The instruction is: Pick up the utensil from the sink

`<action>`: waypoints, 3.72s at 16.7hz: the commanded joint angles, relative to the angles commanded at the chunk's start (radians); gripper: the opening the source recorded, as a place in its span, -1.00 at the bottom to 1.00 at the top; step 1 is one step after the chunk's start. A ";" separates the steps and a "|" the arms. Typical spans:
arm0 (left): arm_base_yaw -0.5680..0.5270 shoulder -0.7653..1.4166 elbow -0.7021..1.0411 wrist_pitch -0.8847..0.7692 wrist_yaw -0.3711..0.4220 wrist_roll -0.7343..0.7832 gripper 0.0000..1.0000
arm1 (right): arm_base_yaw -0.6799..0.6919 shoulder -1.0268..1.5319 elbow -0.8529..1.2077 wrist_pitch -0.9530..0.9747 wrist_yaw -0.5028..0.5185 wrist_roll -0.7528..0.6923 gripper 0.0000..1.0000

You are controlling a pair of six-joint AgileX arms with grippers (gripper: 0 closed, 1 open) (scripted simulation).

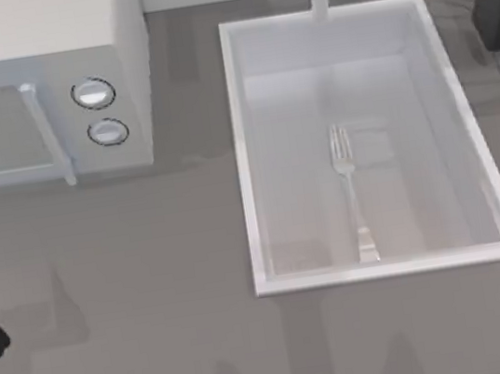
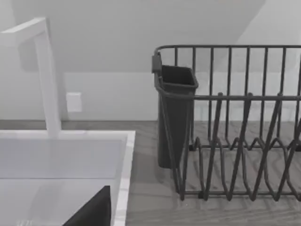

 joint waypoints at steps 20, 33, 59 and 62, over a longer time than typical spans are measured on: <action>0.000 0.000 0.000 0.000 0.000 0.000 1.00 | 0.000 0.000 0.000 0.000 0.000 0.000 1.00; 0.000 0.000 0.000 0.000 0.000 0.000 1.00 | 0.069 0.419 0.385 -0.238 -0.001 0.088 1.00; 0.000 0.000 0.000 0.000 0.000 0.000 1.00 | 0.419 2.532 2.319 -1.358 0.007 0.442 1.00; 0.000 0.000 0.000 0.000 0.000 0.000 1.00 | 0.419 2.532 2.319 -1.358 0.007 0.442 1.00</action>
